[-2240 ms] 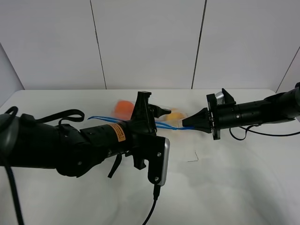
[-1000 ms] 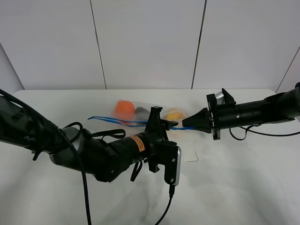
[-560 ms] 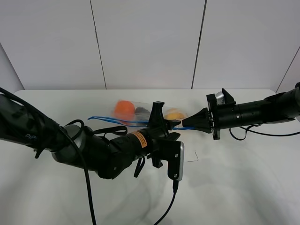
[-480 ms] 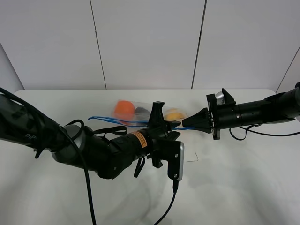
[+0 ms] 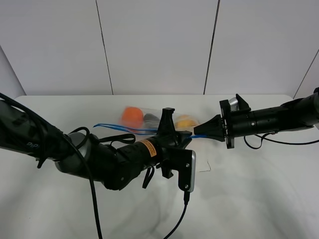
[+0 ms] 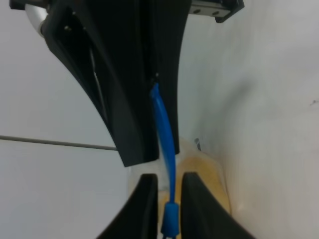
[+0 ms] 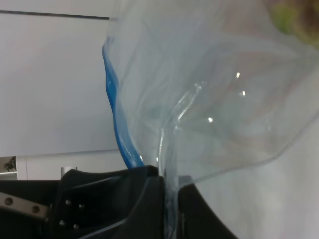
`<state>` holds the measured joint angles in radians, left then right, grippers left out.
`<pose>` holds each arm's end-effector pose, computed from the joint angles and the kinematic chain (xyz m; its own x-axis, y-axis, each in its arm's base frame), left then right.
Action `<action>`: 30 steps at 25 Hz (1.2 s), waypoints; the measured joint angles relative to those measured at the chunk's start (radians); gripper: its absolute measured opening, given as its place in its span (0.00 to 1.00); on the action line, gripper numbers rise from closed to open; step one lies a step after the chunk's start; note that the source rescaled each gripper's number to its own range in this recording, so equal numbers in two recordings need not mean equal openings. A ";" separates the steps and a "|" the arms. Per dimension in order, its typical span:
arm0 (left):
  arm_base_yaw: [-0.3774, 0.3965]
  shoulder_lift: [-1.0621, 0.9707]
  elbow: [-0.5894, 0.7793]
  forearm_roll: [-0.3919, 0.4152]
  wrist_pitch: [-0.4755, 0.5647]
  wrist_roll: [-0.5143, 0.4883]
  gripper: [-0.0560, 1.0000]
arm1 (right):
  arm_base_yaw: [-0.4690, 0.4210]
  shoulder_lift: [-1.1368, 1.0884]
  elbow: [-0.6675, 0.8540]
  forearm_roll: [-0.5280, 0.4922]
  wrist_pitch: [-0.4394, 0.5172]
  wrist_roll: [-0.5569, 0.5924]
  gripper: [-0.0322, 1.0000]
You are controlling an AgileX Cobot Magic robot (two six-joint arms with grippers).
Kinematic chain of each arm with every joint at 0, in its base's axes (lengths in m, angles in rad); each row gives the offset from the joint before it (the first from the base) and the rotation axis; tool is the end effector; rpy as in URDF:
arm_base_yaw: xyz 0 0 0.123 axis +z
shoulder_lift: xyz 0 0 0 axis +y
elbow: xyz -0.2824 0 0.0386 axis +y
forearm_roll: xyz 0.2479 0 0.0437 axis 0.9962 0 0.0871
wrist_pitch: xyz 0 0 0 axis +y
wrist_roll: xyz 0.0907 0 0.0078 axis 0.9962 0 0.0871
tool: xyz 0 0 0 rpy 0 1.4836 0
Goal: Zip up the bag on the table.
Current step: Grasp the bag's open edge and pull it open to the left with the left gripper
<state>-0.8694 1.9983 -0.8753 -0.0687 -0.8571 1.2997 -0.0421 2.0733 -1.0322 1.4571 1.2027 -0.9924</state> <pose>0.2542 -0.2936 0.1431 0.6579 0.6921 -0.2970 0.3366 0.0826 0.9380 0.3471 0.0699 0.1279 -0.9868 0.1421 -0.0781 -0.0216 0.3626 0.9317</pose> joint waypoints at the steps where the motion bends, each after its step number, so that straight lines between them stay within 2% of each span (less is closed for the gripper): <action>1: 0.000 0.000 0.000 -0.001 0.000 0.001 0.11 | 0.000 0.000 0.000 0.000 0.000 0.000 0.03; 3: 0.000 0.000 0.000 -0.001 0.004 0.001 0.06 | 0.000 0.000 0.000 -0.001 0.000 0.000 0.03; 11: 0.000 0.000 0.000 -0.004 0.004 0.009 0.06 | 0.000 0.000 0.000 -0.002 0.000 0.000 0.03; 22: 0.000 -0.016 0.002 -0.136 0.005 0.112 0.06 | 0.000 0.000 0.000 0.022 -0.003 0.000 0.03; 30: 0.011 -0.074 0.098 -0.160 -0.006 0.142 0.06 | 0.001 0.000 0.000 -0.001 0.020 0.000 0.03</action>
<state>-0.8581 1.9245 -0.7772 -0.2292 -0.8636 1.4416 -0.0412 2.0733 -1.0322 1.4562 1.2228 -0.9924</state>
